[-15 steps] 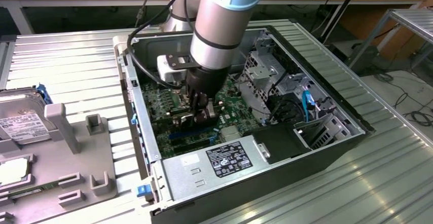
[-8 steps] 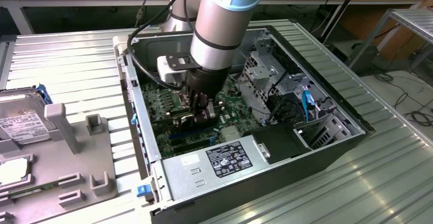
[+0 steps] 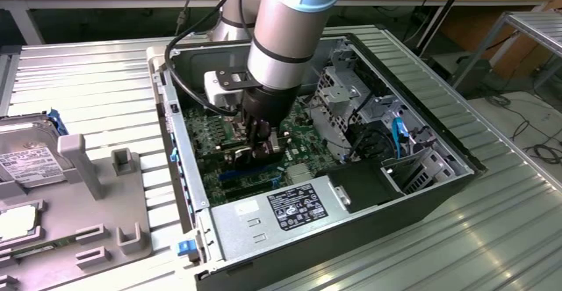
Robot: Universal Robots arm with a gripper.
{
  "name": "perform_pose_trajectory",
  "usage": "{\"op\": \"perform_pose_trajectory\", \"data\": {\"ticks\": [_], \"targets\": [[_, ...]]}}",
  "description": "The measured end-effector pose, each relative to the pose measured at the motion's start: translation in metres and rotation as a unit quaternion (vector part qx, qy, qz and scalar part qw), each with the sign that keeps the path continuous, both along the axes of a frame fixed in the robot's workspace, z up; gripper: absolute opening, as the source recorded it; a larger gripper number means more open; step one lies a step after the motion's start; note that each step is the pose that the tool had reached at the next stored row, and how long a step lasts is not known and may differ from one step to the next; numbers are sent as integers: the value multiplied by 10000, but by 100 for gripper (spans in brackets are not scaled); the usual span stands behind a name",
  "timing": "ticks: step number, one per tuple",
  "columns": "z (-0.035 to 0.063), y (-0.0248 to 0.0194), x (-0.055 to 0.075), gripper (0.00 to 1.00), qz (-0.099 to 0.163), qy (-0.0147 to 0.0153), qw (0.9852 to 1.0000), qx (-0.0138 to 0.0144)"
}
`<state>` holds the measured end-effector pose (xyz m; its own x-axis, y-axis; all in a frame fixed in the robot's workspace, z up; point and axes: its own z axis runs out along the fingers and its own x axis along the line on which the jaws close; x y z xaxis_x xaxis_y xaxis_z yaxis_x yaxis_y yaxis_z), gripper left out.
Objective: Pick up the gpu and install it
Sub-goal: 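Insert the gpu into the slot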
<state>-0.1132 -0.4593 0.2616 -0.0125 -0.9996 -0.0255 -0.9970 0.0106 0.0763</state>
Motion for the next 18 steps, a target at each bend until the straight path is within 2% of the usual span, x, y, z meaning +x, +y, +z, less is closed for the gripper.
{"op": "perform_pose_trajectory", "data": {"ticks": [15,17,18], "targets": [[-16,-1,-43,27,-1,2,10000,-1],[-7,0,-42,27,0,17,10000,3],[6,0,-40,27,1,50,10000,2]]}}
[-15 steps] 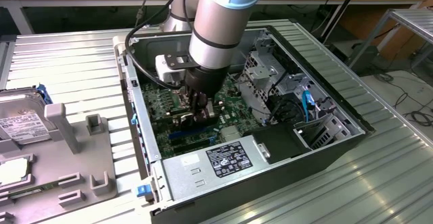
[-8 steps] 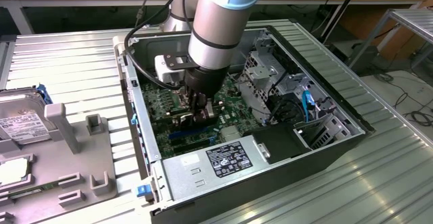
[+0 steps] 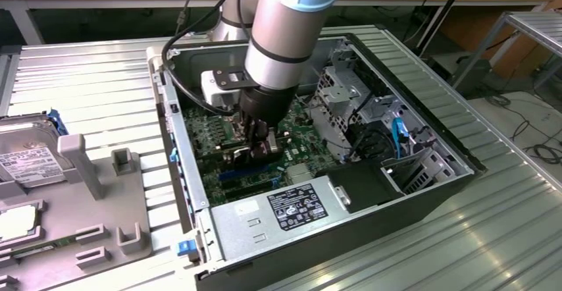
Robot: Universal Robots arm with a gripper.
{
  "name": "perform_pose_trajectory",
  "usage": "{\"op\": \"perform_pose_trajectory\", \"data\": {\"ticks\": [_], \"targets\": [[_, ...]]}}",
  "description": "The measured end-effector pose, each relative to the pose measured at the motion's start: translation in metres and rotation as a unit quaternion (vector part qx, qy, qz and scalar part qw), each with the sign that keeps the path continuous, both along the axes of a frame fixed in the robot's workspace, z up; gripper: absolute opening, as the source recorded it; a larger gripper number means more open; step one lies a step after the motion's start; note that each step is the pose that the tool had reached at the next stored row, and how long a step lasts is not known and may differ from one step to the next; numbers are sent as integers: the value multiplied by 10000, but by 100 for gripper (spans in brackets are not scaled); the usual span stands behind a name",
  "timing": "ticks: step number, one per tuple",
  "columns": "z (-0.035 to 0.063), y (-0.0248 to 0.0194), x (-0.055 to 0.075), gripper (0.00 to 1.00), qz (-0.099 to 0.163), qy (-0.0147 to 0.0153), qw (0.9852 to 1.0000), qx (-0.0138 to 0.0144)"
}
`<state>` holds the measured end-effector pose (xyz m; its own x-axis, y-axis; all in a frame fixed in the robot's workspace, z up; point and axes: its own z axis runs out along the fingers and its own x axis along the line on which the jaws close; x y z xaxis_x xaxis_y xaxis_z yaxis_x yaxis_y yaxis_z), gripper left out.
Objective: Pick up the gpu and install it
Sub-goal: 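Insert the gpu into the slot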
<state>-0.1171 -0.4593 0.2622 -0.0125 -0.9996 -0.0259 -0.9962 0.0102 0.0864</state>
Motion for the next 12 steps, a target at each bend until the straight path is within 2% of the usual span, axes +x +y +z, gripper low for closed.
{"op": "perform_pose_trajectory", "data": {"ticks": [1,2,12], "targets": [[13,-1,4,27,-2,52,10000,-3],[15,-2,6,27,-2,69,10000,-3],[14,-23,17,27,-30,79,10000,-6]]}}
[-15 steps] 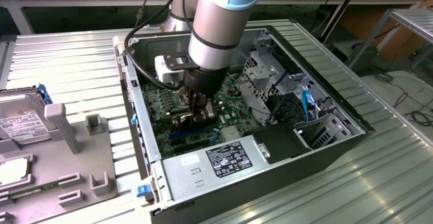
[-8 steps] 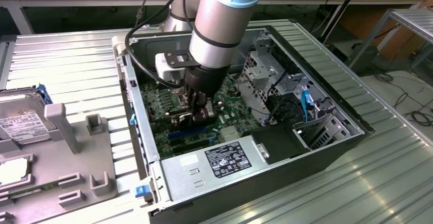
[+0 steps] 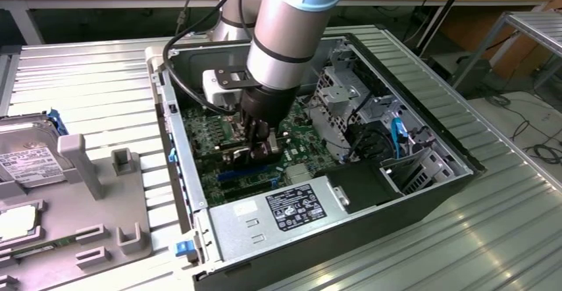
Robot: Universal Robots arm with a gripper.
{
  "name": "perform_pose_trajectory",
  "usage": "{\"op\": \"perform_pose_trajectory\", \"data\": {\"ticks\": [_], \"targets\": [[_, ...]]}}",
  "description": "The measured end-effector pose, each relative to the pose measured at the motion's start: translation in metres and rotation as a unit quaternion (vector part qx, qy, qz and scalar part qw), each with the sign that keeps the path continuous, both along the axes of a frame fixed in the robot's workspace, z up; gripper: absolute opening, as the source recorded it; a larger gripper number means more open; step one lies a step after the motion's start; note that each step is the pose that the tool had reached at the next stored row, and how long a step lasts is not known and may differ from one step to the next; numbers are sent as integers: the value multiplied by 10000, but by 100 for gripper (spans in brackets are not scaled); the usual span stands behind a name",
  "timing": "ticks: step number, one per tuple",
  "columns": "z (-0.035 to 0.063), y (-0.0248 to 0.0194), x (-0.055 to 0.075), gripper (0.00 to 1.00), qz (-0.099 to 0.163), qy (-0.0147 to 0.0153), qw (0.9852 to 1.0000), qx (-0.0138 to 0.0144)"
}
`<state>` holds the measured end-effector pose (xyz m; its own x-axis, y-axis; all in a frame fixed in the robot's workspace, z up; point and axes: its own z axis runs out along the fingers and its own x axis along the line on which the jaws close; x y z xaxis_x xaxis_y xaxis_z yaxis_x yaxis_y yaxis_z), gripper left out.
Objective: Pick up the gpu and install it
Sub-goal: 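Insert the gpu into the slot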
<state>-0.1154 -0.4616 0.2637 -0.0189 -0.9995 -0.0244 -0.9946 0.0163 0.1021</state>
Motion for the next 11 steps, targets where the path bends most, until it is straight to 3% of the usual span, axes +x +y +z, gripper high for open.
{"op": "perform_pose_trajectory", "data": {"ticks": [11], "targets": [[-46,0,0,27,0,-1,10000,0]]}}
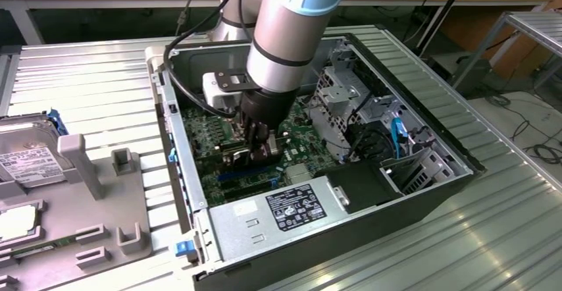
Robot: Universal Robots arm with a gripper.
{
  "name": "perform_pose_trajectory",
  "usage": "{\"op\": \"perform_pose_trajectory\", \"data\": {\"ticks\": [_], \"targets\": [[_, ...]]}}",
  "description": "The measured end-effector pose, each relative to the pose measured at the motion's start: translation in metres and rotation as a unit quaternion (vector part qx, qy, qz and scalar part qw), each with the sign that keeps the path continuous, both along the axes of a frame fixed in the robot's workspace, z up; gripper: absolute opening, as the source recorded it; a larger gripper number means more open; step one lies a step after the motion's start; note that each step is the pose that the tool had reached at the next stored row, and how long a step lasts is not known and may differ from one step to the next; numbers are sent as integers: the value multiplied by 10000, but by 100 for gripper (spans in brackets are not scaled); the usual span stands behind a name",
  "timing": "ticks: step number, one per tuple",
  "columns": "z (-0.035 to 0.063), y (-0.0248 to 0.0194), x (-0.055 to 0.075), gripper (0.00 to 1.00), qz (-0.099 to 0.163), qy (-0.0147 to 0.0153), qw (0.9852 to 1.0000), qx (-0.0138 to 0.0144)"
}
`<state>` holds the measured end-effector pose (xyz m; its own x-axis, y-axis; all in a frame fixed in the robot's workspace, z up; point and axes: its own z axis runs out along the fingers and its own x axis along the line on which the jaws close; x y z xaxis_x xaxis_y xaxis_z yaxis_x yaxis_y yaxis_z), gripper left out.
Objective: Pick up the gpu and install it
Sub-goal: 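Insert the gpu into the slot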
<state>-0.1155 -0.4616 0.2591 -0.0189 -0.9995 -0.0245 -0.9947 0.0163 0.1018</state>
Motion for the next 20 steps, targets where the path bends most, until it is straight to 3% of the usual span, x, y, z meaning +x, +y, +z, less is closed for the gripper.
{"op": "perform_pose_trajectory", "data": {"ticks": [20], "targets": [[-36,-11,-1,27,0,-1,10000,0]]}}
